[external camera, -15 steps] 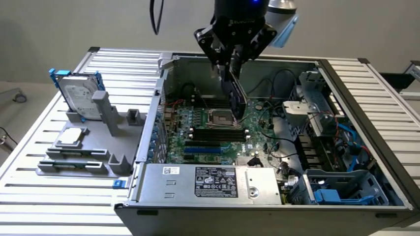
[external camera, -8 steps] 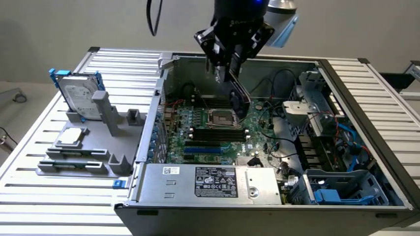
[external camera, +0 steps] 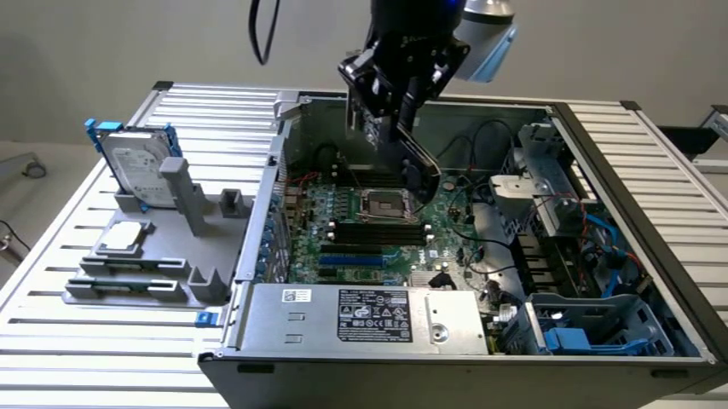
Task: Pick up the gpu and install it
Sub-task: 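Insert the gpu into the slot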
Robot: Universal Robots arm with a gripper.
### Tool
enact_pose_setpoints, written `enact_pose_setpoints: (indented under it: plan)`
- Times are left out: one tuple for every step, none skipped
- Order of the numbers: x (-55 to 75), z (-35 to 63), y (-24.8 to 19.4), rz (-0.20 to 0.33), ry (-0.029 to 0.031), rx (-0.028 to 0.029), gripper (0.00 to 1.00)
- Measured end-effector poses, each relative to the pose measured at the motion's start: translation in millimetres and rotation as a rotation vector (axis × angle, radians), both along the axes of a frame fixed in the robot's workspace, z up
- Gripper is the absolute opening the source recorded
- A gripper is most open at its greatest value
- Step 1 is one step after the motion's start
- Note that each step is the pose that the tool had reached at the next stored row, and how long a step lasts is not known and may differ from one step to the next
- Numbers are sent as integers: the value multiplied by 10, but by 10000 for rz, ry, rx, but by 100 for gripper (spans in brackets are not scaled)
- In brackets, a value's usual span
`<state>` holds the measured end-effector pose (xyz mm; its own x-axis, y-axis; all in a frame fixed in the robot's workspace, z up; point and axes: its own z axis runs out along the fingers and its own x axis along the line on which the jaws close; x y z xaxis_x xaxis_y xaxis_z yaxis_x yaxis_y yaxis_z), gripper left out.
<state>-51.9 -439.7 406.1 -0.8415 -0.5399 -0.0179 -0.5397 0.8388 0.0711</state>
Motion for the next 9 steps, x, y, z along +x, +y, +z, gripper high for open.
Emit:
enact_pose_setpoints:
  plan:
    - [-1, 0, 0, 182, -1, -1, 26]
    - [-2, 0, 0, 344, 0, -2, 26]
    - [-3, 0, 0, 515, -1, -4, 26]
    - [-3, 0, 0, 694, -1, -6, 26]
    - [-3, 0, 0, 874, -1, -7, 26]
    - [-3, 0, 0, 1059, 0, -9, 26]
    - [-3, 0, 0, 1238, -1, -10, 26]
    - [-3, 0, 0, 1419, -1, -12, 26]
    - [-3, 0, 0, 1603, 0, -14, 26]
